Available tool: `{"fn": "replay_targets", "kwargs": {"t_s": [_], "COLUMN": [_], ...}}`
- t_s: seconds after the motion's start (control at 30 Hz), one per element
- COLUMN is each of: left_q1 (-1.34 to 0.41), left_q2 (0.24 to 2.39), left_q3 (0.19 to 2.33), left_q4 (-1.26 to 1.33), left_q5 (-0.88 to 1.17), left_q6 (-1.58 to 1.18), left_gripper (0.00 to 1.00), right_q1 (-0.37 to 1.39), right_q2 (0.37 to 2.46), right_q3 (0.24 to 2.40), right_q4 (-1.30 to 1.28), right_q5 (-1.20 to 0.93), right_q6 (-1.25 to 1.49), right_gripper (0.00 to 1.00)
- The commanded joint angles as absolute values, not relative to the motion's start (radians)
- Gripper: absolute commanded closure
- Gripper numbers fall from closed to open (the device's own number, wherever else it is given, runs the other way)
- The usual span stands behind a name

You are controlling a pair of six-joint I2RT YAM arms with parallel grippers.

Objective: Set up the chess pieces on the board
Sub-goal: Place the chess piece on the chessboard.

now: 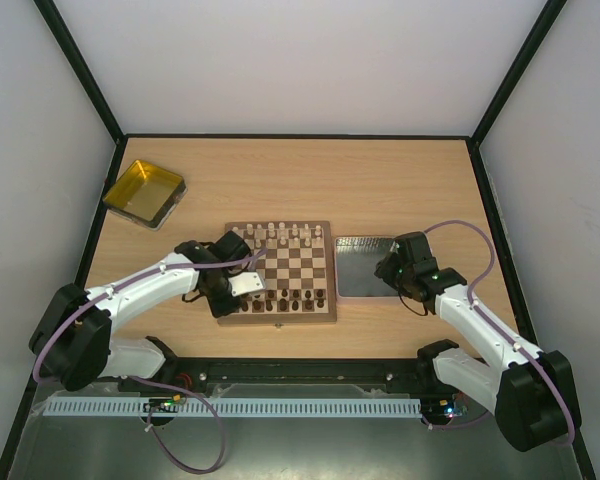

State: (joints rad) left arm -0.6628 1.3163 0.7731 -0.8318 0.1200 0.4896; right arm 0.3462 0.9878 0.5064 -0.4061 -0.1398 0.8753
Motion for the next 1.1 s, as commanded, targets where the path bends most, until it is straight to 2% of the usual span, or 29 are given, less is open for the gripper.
{"fn": "replay_targets", "kwargs": {"t_s": [0.0, 0.2, 1.07], "left_q1": [-0.667, -0.667, -0.658], "left_q2": [1.308, 1.301, 1.216], "left_q3": [0.793, 0.791, 0.868], "left_q4": [-0.857, -0.849, -0.941], "left_q5": [0.107, 0.095, 0.049], "left_q6": [0.481, 0.47, 0.471], "left_gripper": [0.8, 0.72, 0.71], "right_q1": [0.342, 0.343, 0.342], "right_q2": [0.971, 0.966, 0.958], "right_q3": [0.488, 0.483, 0.517], "right_q4": [-0.398, -0.397, -0.43], "right_q5": [-0.12, -0.121, -0.108], "right_q6": [0.865, 0.869, 0.862], "right_gripper": [0.48, 0.48, 0.48]}}
